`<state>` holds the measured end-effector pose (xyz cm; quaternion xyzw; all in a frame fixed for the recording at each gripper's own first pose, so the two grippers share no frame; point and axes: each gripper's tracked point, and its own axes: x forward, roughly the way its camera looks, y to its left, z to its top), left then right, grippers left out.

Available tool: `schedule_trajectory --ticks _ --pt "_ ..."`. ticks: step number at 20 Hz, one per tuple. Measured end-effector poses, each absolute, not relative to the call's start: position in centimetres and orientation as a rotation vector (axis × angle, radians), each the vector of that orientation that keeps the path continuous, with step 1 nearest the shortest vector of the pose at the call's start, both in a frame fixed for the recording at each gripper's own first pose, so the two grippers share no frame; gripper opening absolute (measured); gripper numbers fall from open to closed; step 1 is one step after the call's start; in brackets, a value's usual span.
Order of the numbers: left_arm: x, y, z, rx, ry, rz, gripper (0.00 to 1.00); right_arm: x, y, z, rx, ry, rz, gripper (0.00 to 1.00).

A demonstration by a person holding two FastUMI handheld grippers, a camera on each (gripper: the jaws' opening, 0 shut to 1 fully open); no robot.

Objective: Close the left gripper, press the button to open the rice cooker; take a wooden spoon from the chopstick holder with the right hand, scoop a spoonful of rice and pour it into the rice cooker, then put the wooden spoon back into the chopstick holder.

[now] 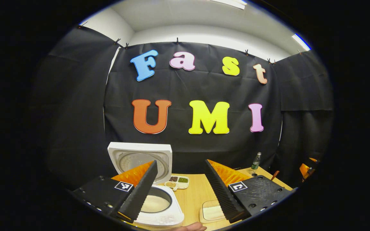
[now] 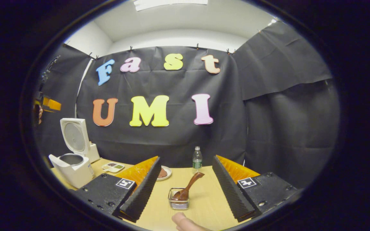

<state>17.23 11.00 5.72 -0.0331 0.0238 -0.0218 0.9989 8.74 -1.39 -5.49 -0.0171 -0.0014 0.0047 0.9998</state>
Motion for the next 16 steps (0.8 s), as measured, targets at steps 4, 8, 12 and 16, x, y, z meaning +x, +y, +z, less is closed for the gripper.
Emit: schedule_trajectory --ticks 4,8,12,16 --pt "20.7 13.5 8.3 -0.102 0.001 -0.016 0.93 8.6 -1.1 -5.9 -0.036 -0.003 0.029 1.0" --pt "25.3 17.1 9.0 -0.11 -0.046 0.018 0.92 9.2 -0.8 -6.6 -0.005 -0.002 0.051 1.0" --pt "30.5 21.0 6.6 -0.035 -0.05 0.059 0.92 10.1 0.1 -7.1 -0.009 0.012 0.056 0.99" --pt "34.3 22.2 5.7 -0.097 -0.057 0.049 0.93 10.0 1.0 -7.5 -0.039 0.023 0.06 1.0"
